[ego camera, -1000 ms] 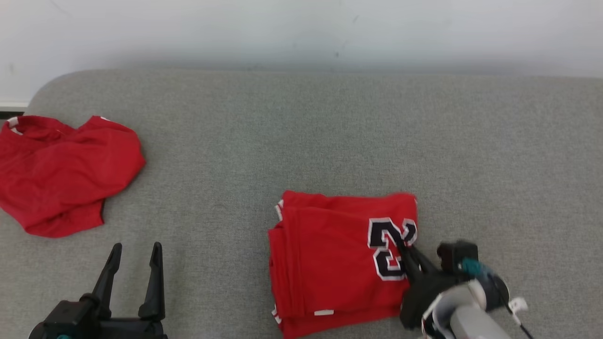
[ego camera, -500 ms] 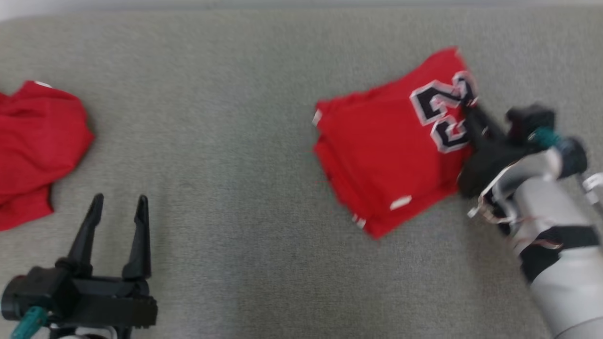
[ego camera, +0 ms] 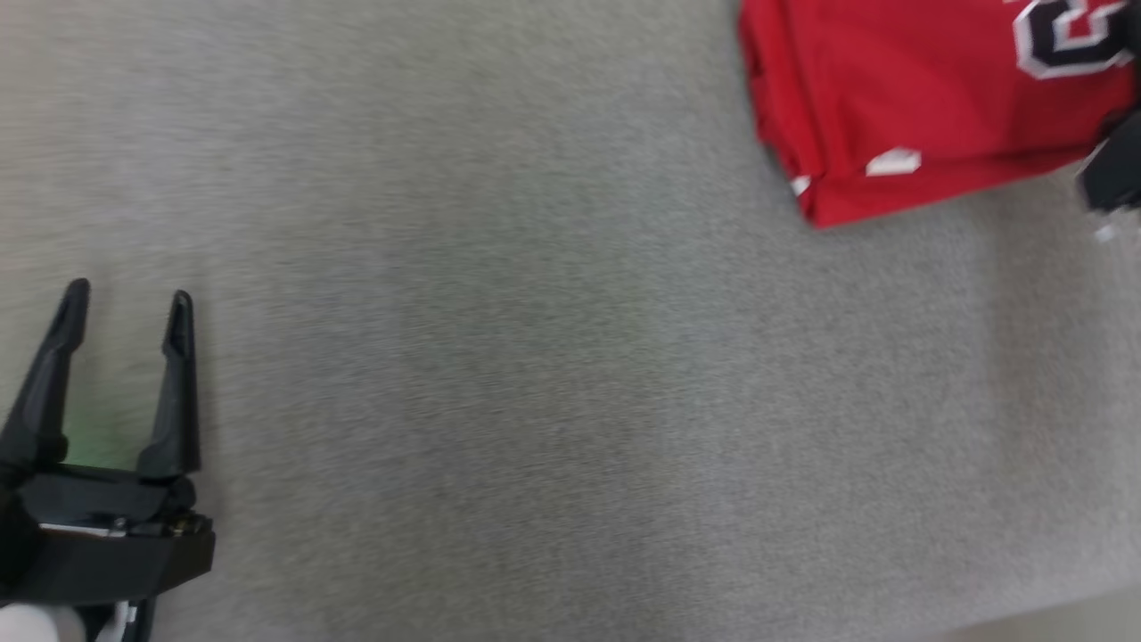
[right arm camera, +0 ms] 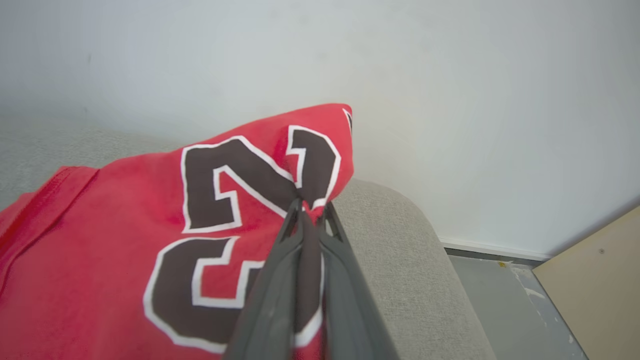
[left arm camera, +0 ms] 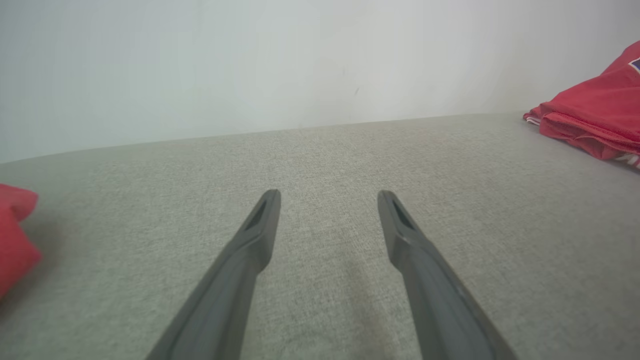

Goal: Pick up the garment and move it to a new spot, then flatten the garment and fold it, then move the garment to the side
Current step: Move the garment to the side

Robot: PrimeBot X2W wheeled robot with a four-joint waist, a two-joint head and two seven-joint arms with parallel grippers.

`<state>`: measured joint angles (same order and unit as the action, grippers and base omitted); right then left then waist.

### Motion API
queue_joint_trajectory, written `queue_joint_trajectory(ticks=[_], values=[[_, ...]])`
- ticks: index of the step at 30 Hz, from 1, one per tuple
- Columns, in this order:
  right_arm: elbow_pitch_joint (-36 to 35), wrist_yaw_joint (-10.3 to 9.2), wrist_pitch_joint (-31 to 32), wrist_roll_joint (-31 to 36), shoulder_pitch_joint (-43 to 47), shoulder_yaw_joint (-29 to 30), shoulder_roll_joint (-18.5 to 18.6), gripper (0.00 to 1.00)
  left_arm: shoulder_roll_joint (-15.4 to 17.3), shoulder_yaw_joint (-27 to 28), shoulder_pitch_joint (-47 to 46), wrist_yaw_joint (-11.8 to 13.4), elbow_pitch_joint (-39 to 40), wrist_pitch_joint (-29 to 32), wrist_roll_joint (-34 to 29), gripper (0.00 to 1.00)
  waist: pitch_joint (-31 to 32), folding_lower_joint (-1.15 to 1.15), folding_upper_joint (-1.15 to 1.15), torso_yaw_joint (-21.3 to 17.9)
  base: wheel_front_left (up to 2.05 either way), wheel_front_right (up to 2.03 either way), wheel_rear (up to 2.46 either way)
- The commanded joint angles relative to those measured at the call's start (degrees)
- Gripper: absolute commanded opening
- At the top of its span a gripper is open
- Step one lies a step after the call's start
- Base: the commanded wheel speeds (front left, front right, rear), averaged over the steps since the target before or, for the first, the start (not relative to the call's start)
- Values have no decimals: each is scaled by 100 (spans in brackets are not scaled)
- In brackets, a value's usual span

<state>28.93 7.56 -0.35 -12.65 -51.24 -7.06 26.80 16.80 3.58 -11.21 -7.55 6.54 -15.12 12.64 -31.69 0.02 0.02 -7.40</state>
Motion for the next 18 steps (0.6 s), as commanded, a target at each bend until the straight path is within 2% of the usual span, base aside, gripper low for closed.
queue_joint_trajectory(ticks=[1, 7, 10, 18], values=[[-85, -16, 44, 35, -88, 29, 52, 0, 47, 30, 27, 16, 45, -2, -38, 100, -573, -2, -2, -576, 0, 0, 0], [-923, -16, 883, 1, -320, 149, 608, 0, 154, 110, 264, 15, 330, -1, 1, 100, -707, -2, -2, -703, 0, 0, 0], [-1065, -16, 1151, 57, -441, 192, 797, 0, 151, 73, 288, 12, 372, 0, 7, 100, -759, -2, -2, -686, 0, 0, 0], [-753, -16, 1545, 206, -784, 278, 1247, 0, 149, -7, 226, 13, 399, 20, 19, 100, -827, -2, -2, -536, 0, 0, 0]])
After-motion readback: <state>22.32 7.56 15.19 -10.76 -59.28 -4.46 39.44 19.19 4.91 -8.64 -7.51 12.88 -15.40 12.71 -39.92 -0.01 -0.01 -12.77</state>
